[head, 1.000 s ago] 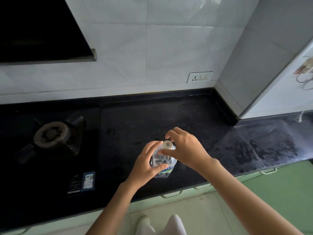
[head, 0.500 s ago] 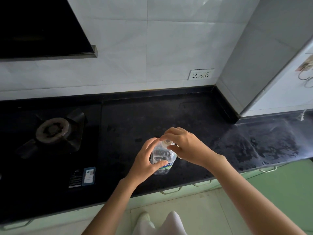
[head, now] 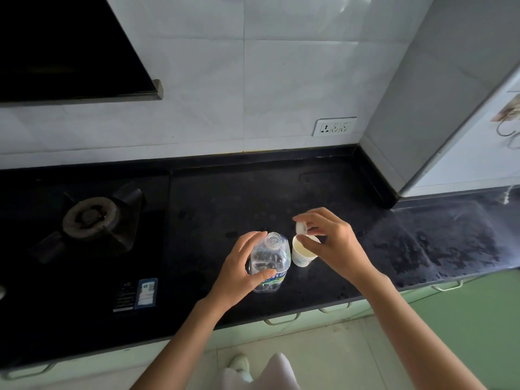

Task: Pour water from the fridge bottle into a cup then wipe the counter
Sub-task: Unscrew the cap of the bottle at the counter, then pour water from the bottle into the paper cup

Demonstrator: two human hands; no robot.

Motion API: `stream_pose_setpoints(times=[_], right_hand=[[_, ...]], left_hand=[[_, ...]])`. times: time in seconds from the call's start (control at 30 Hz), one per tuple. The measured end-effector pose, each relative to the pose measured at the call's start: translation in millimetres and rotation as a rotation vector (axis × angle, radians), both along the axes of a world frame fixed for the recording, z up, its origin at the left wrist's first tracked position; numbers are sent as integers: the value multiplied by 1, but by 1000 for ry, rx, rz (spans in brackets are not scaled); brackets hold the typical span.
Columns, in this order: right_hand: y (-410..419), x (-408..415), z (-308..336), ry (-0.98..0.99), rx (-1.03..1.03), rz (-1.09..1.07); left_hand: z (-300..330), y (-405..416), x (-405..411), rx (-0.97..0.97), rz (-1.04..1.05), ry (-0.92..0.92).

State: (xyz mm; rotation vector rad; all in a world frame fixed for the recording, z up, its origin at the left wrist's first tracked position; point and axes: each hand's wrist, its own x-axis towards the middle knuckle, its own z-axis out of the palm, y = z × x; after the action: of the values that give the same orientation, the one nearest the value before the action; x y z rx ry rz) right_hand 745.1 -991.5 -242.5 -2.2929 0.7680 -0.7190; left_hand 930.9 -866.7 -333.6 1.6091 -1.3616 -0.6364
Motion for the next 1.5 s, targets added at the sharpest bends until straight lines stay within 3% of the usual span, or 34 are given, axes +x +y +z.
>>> stream_pose_setpoints(times=[0.23, 0.4, 0.63, 0.73, 0.9, 1.07, 1.3, 1.5], right_hand=[[13, -55, -78, -113, 369, -403], [12, -77, -133, 0, 508, -560], [5, -78, -179, 166, 391, -636], [2, -77, -187, 189, 237, -654], [3, -82, -189, 210, 124, -638], [25, -83, -160, 100, 65, -606], [58, -55, -120, 122, 50, -233], [66, -24, -114, 159, 119, -150]], left_hand=[[-1, 2, -10, -43, 15, 30], [3, 2, -18, -33, 34, 30], [6, 2, -25, -10, 51, 25], [6, 2, -26, -4, 55, 28], [5, 1, -25, 1, 45, 20], [3, 3, -23, -7, 28, 34], [-7, 9, -18, 54, 3, 68], [-11, 7, -20, 27, 3, 70]])
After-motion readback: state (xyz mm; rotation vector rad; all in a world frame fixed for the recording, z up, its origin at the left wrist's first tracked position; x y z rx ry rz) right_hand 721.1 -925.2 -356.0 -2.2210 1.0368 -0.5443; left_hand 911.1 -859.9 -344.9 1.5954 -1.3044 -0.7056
